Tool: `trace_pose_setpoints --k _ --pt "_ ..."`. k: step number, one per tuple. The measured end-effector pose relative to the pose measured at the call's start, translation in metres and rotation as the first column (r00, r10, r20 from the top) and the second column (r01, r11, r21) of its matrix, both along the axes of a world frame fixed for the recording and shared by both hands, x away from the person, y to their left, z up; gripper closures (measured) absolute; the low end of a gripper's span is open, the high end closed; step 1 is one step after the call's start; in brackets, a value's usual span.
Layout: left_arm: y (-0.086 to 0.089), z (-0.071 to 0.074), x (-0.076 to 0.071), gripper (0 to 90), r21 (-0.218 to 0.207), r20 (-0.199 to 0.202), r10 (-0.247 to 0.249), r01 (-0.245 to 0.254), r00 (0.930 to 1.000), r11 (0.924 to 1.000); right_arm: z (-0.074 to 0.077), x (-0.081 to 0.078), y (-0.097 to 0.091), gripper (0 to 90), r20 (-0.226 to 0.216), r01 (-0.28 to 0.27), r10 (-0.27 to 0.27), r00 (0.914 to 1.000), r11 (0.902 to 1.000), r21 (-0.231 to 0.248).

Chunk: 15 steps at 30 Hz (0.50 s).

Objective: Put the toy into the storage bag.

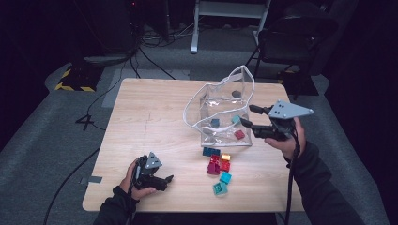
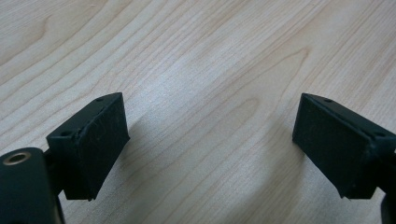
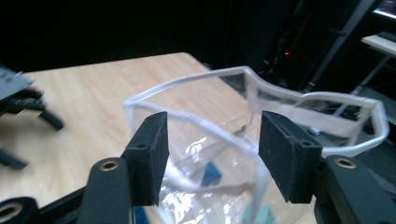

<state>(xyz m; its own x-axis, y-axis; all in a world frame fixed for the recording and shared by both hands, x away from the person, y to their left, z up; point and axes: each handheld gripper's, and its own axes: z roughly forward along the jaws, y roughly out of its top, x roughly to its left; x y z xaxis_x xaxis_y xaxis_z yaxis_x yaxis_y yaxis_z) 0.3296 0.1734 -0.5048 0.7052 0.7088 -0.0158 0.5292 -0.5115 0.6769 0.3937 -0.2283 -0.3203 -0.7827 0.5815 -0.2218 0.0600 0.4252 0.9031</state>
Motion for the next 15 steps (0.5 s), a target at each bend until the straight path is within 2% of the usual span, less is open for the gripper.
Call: trace_pose_setpoints --k 7,15 --pt "0.0 0.0 0.0 10.7 0.0 0.0 0.0 0.0 1.0 1.0 -0.029 -0.025 0.002 42.7 -0.03 -0.061 0.061 0.9977 0.998 -0.015" --pt "0.0 0.0 0.0 10.7 0.0 0.0 0.0 0.0 1.0 1.0 -0.076 -0.04 0.01 43.0 -0.104 -0.116 0.107 0.9888 0.9897 -0.084"
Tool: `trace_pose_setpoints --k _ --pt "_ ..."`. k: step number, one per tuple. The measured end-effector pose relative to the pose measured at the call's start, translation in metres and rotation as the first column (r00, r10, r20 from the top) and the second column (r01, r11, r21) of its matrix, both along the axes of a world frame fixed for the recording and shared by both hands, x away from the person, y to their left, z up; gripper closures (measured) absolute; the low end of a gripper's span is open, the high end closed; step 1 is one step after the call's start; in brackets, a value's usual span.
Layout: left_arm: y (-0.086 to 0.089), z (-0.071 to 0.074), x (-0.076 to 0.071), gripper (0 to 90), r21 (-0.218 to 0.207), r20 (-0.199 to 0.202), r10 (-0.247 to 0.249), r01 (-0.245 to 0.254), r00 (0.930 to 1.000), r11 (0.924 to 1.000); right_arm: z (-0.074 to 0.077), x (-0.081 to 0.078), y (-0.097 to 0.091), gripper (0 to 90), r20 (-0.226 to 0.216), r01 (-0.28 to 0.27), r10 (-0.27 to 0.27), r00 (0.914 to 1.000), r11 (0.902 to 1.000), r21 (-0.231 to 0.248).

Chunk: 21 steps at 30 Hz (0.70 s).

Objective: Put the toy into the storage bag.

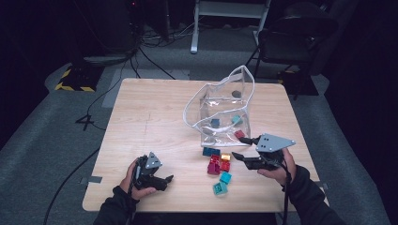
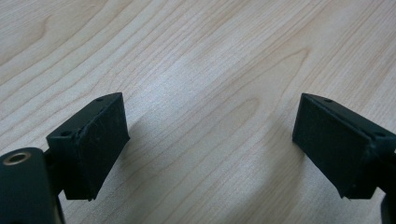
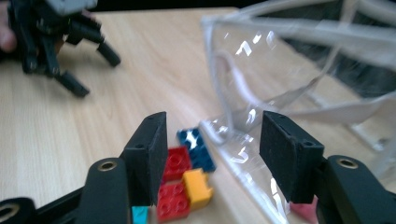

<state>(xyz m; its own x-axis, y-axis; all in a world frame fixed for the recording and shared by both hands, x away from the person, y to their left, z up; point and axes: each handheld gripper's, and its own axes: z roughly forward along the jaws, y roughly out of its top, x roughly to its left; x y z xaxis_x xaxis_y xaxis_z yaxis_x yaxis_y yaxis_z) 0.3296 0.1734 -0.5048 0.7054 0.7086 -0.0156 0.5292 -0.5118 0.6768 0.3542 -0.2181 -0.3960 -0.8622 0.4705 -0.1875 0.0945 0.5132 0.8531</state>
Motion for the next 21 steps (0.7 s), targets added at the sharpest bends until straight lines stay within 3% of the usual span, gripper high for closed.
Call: trace_pose_setpoints --k 8,21 --pt "0.0 0.0 0.0 10.7 0.0 0.0 0.0 0.0 1.0 1.0 -0.043 0.012 0.004 46.5 -0.108 -0.012 0.007 0.9941 0.9991 -0.04" --pt "0.0 0.0 0.0 10.7 0.0 0.0 0.0 0.0 1.0 1.0 -0.08 0.037 0.016 54.0 -0.224 -0.004 -0.009 0.9746 0.9985 -0.054"
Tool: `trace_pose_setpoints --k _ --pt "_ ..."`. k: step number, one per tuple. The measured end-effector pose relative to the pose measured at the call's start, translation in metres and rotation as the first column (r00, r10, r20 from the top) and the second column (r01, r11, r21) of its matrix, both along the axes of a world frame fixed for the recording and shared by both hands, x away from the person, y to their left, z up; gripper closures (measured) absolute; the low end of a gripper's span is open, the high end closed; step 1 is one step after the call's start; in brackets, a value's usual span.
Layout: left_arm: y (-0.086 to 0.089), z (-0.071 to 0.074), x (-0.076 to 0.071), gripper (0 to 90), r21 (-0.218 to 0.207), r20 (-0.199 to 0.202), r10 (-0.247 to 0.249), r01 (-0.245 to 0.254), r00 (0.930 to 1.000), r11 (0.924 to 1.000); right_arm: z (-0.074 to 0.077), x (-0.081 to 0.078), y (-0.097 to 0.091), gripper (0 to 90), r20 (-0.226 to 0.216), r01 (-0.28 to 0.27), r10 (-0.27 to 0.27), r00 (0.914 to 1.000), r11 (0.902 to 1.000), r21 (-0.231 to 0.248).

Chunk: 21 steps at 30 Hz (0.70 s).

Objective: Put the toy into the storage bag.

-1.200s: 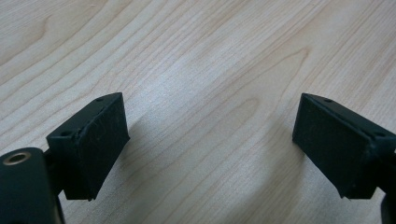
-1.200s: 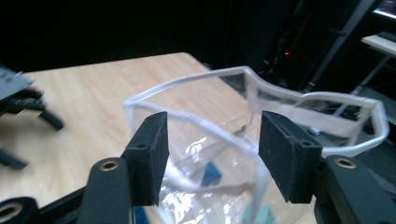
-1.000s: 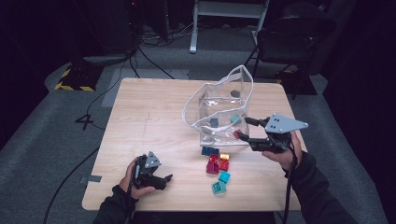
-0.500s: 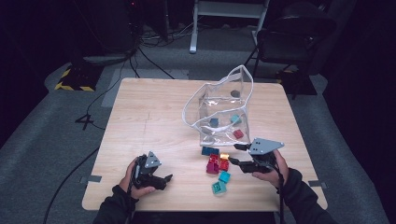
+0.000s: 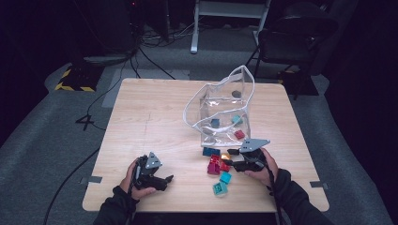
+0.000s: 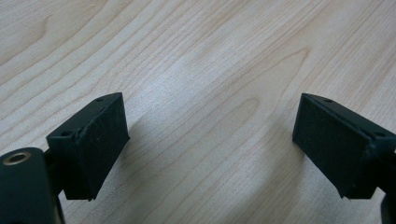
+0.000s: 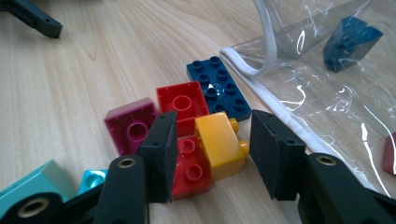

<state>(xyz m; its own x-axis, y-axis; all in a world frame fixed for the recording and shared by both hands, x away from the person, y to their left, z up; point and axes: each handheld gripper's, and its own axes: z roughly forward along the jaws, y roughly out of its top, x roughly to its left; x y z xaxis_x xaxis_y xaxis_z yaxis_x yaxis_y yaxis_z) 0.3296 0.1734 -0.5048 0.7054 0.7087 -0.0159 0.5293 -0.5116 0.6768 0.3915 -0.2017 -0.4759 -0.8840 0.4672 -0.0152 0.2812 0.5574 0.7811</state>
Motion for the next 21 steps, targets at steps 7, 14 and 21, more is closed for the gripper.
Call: trace_pose_setpoints --k 7,14,21 --pt "0.0 0.0 0.0 10.7 0.0 0.0 0.0 0.0 1.0 1.0 -0.008 0.008 0.003 63.6 -0.013 0.031 -0.031 0.9994 0.9994 -0.015" --pt "0.0 0.0 0.0 10.7 0.0 0.0 0.0 0.0 1.0 1.0 -0.01 0.007 0.0 67.0 -0.005 0.048 -0.048 0.9988 0.9988 -0.007" --pt "0.0 0.0 0.0 10.7 0.0 0.0 0.0 0.0 1.0 1.0 -0.002 0.004 -0.014 67.1 0.03 0.084 -0.086 0.9959 0.9956 0.041"
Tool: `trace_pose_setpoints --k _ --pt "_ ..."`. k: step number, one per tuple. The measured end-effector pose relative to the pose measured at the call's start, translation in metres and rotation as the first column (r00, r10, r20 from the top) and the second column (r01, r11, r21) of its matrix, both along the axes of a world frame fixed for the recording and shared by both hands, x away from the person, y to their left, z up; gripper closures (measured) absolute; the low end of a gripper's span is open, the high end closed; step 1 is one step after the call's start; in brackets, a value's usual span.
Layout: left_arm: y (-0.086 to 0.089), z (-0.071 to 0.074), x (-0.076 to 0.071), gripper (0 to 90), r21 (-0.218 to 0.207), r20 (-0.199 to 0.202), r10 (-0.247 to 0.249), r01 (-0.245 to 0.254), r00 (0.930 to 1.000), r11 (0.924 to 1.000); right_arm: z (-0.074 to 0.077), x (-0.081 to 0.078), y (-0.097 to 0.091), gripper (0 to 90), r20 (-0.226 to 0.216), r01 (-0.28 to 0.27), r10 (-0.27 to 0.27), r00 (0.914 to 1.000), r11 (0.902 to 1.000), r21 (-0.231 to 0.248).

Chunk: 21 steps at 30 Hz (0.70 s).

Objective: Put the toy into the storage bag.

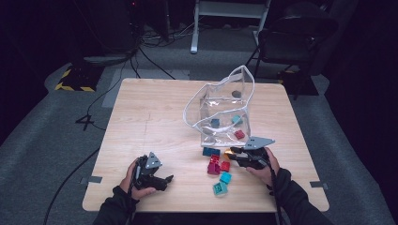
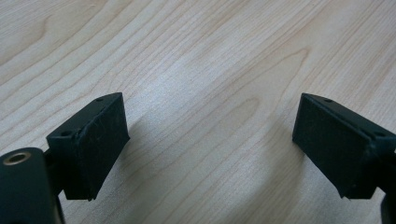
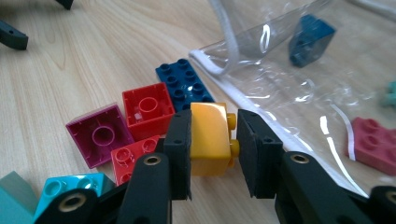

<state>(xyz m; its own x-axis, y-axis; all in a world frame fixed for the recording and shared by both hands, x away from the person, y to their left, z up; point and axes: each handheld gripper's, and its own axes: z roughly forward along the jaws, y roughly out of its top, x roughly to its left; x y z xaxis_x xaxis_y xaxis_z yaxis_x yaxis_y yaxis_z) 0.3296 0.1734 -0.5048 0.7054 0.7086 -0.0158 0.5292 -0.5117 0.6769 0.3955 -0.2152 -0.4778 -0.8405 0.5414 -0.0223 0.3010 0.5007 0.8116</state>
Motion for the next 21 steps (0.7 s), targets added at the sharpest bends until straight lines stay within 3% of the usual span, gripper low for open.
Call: trace_pose_setpoints --k 9,21 --pt "0.0 0.0 0.0 10.7 0.0 0.0 0.0 0.0 1.0 1.0 0.017 -0.01 -0.022 67.1 0.069 0.032 -0.034 0.997 0.9988 0.038" --pt "0.0 0.0 0.0 10.7 0.0 0.0 0.0 0.0 1.0 1.0 0.022 -0.013 -0.032 67.2 0.079 0.045 -0.05 0.9956 0.9968 0.066"
